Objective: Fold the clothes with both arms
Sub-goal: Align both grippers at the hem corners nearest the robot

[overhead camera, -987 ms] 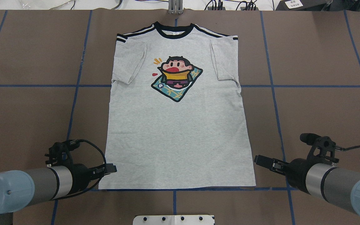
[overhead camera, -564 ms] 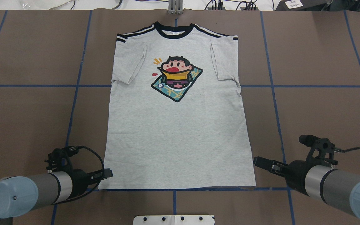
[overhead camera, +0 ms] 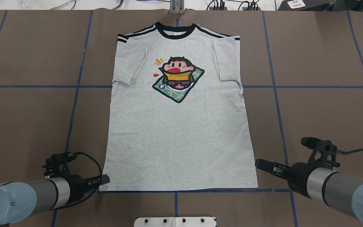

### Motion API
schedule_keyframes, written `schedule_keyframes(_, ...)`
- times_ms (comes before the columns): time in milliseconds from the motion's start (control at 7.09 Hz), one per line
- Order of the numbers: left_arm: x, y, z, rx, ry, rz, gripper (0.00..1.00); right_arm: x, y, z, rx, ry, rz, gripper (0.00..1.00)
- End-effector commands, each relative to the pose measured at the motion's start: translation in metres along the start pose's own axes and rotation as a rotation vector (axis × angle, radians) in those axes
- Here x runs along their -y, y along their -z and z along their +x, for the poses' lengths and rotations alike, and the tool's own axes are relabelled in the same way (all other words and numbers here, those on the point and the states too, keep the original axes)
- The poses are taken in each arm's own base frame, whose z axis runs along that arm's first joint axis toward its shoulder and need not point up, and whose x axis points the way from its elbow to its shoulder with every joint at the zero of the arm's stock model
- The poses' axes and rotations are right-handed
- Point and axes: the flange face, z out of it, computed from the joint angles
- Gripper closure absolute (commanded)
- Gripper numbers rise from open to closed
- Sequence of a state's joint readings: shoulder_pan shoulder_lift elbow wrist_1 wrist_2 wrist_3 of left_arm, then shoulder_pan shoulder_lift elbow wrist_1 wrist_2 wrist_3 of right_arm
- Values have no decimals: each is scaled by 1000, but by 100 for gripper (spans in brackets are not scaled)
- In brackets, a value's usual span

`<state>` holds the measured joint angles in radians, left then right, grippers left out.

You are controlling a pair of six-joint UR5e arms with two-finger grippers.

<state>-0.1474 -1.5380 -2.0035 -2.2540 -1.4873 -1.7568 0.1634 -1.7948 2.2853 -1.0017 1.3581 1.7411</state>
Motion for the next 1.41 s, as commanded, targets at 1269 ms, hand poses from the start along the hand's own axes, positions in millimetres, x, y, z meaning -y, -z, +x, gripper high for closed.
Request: schedule_keyframes(1269, -13, -3, 3, -4, 4, -8, 45, 0, 0, -1, 3, 0, 4, 3)
